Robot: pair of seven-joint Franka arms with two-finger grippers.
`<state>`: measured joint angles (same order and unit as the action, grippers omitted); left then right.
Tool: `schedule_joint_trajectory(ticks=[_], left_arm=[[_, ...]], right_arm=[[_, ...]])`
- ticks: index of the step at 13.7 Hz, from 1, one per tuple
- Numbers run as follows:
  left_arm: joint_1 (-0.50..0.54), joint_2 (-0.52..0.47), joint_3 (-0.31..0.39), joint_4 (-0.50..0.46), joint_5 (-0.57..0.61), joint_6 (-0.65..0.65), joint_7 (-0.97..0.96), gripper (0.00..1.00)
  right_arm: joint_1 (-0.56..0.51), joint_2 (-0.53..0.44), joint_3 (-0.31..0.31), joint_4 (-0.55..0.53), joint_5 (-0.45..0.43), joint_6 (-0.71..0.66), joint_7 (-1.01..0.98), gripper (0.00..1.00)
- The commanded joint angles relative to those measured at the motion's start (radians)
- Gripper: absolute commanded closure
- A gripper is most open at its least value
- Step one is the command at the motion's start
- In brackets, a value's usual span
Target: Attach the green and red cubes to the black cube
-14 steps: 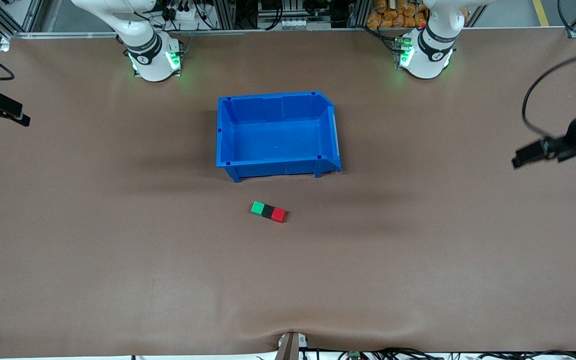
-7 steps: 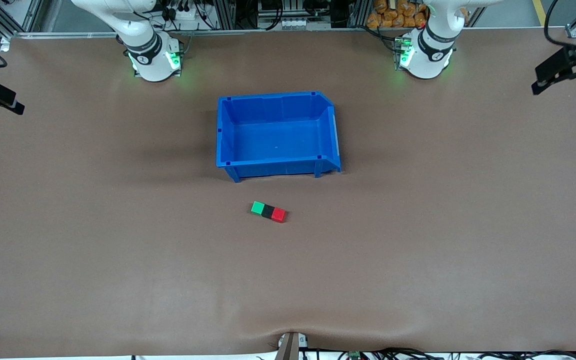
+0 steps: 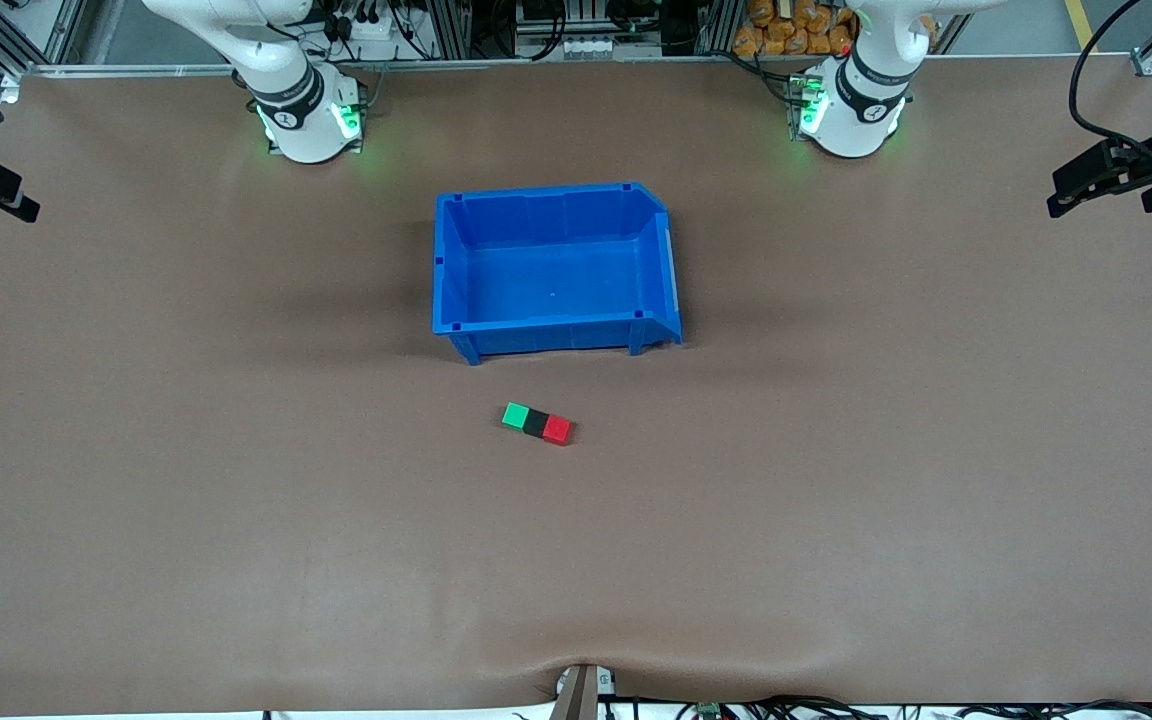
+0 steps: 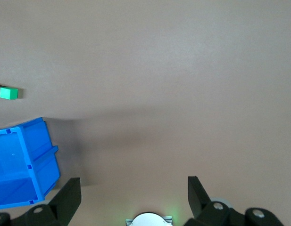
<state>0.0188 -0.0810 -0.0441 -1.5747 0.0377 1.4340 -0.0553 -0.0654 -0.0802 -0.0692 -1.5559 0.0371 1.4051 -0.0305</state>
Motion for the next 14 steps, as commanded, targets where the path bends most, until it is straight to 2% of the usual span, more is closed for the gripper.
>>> schedule_joint_trajectory(ticks=[1,14], left_arm=[[0.007,-0.036,0.007,-0.027,-0.048,0.022,-0.014,0.00],[0.007,0.024,0.000,0.048,-0.048,0.013,-0.008,0.00]], right_arm=[[0.009,-0.009,0.002,0.002,-0.005,-0.009,0.009,0.00],[0.033,-0.006,0.003,-0.007,-0.003,-0.012,0.008,0.00]])
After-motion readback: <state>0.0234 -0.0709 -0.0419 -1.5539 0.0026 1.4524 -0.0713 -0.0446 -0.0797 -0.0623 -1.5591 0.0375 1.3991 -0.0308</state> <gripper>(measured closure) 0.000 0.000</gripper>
